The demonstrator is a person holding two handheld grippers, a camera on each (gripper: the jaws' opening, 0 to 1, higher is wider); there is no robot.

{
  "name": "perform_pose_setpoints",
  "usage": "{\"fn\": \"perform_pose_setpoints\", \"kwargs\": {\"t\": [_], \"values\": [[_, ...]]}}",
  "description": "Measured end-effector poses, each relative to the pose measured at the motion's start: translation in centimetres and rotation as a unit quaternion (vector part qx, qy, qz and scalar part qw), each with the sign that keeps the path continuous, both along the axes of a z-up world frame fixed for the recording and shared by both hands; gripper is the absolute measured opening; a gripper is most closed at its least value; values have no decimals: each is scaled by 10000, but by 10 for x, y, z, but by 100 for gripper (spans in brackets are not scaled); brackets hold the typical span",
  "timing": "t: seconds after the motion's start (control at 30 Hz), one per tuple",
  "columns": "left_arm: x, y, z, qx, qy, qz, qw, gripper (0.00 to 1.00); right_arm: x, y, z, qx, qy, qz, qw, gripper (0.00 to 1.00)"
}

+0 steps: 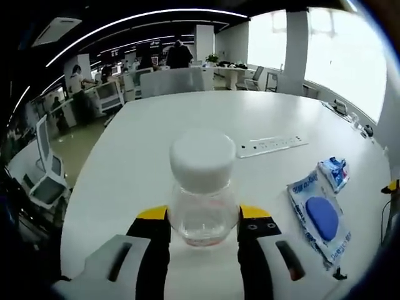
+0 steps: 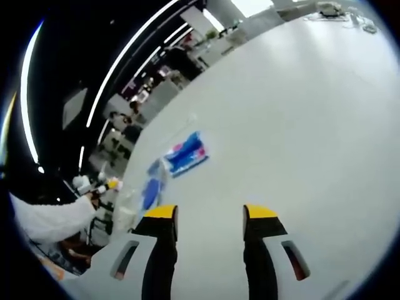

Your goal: Arrange the tabletop items into an orderly group along one side of the table until the central work area is clear of visible clutter.

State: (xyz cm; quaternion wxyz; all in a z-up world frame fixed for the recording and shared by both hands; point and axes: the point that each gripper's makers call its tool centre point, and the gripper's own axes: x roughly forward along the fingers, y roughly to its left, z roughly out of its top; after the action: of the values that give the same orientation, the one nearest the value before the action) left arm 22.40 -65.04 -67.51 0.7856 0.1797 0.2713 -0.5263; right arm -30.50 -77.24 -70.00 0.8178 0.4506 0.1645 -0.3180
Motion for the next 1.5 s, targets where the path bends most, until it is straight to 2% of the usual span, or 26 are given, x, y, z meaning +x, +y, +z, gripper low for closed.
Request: {"fn": "perform_pose_setpoints", "kwargs": {"t": [0.03,0.1,0.17,0.27,0.37,0.43,0.5,0.63,0.77,0.87,1.0,1.27,1.5], "values": [[1,1,2,-52,58,95,9999,42,0,0,0,-2,-10,-2,10000,40],[1,0,7,-308,296,309,9986,54,1,0,1,-7,-33,-9,10000,40],[-3,5,13,-305,215,281,9989,65,1,0,1,-5,-56,-7,10000,40],[-7,11,20,-390,121,207,9990,69,2,2,1,3,-89,17,10000,40],[-21,17,23,-454,213,72,9987,78,4,4,0,34,-157,16,9999,40],[-33,27,24,-302,78,-152,9994,78,6,6,0,51,-211,29,9998,40],[-38,34,26,-218,-23,-199,9996,78,7,8,1,40,-249,63,9997,40],[-42,43,34,-305,18,-118,9995,78,9,10,3,24,-349,101,9993,40],[-42,52,38,-227,-9,-19,9997,78,8,16,4,-20,-396,194,9990,41],[-43,58,42,-242,-1,72,9997,78,5,21,2,-131,-290,381,9988,41],[-49,65,46,-256,-22,120,9996,77,6,24,6,-167,-333,455,9983,42],[-75,83,36,-206,52,83,9997,76,8,23,12,-303,-360,579,9972,42],[-98,98,15,58,170,-70,9998,75,9,27,14,-489,-213,821,9952,43]]}}
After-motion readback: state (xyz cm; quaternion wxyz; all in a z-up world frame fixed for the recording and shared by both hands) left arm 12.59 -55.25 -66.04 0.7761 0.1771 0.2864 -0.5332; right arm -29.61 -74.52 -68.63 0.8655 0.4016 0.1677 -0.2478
